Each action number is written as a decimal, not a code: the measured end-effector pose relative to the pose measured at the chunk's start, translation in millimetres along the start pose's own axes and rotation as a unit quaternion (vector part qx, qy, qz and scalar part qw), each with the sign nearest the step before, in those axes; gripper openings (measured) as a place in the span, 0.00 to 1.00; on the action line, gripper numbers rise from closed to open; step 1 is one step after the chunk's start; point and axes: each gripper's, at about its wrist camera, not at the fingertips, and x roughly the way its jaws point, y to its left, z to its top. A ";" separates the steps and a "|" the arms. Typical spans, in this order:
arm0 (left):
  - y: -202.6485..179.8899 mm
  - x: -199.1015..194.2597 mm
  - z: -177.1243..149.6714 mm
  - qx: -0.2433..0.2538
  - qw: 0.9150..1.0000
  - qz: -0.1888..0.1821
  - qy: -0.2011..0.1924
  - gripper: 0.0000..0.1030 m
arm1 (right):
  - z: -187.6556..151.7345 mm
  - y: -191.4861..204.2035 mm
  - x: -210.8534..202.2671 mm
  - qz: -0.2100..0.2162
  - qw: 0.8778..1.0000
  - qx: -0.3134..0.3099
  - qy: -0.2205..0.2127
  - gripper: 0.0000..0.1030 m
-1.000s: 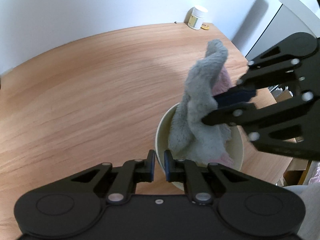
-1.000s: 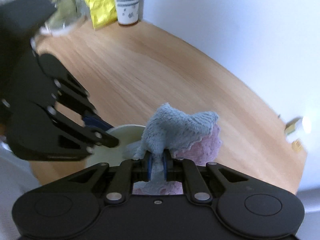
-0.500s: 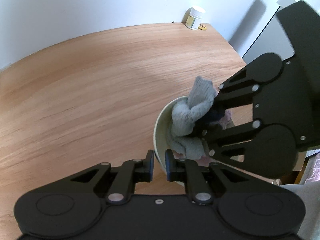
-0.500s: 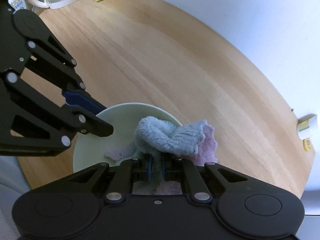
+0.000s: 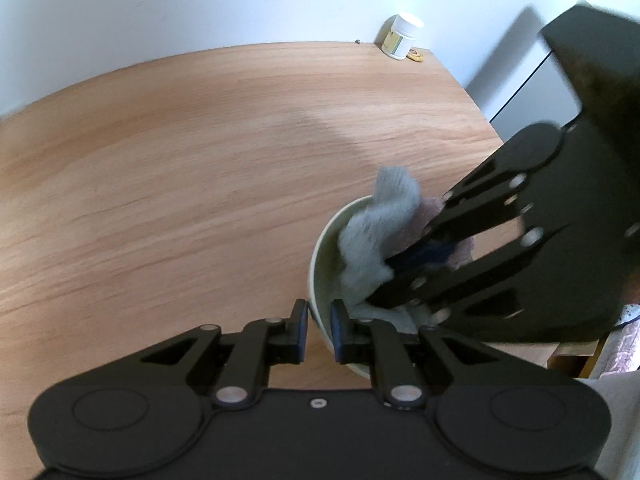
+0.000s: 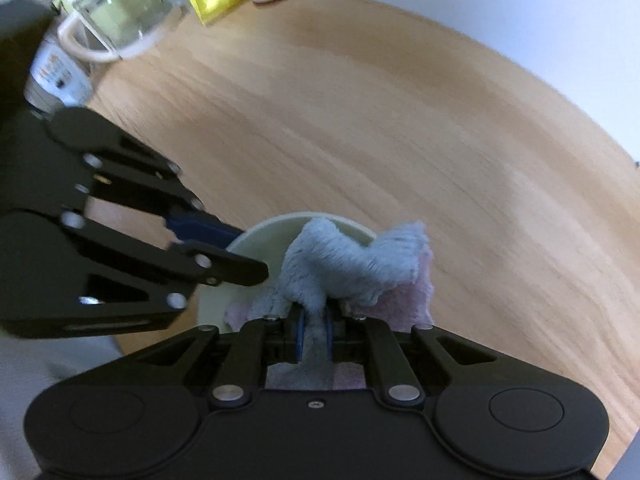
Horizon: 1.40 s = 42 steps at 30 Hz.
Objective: Clean bowl
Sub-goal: 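Wipe the cloth around the bowl interior with the left gripper while the right holds the rim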
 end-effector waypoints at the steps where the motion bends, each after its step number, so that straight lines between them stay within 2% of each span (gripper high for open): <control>1: -1.0 0.0 0.3 0.000 1.000 0.001 0.000 0.11 | 0.4 -1.0 -9.9 -0.001 1.000 -0.003 -0.004 0.11; 4: -1.9 -0.9 1.9 0.003 1.000 0.006 0.001 0.11 | -1.4 -2.3 -32.2 -0.017 0.999 -0.026 -0.007 0.11; 8: -0.9 -0.5 2.6 0.000 1.000 0.008 0.001 0.11 | -6.9 9.4 -40.3 -0.047 0.997 -0.062 0.019 0.11; 14: -2.1 2.1 3.8 0.003 1.000 0.008 0.010 0.11 | -13.3 23.6 -2.0 -0.084 0.987 -0.112 0.083 0.11; 23: 2.8 2.2 4.8 -0.005 1.000 0.003 0.007 0.11 | -8.8 21.0 25.2 -0.075 0.979 -0.139 0.131 0.11; 28: 6.1 0.2 2.7 -0.009 1.000 -0.002 0.002 0.11 | -4.6 12.2 32.5 -0.058 0.983 -0.118 0.131 0.11; 32: 10.3 0.3 0.7 -0.025 1.000 -0.015 0.007 0.11 | -2.0 1.8 32.7 -0.037 0.989 -0.082 0.119 0.11; 35: 11.9 0.2 1.2 -0.029 1.000 -0.011 0.004 0.11 | -1.1 -4.9 28.7 -0.023 0.994 -0.055 0.096 0.11; 42: 13.7 -1.4 5.4 -0.039 0.999 -0.011 0.002 0.11 | -8.8 -18.3 -21.8 0.025 0.998 -0.020 0.053 0.11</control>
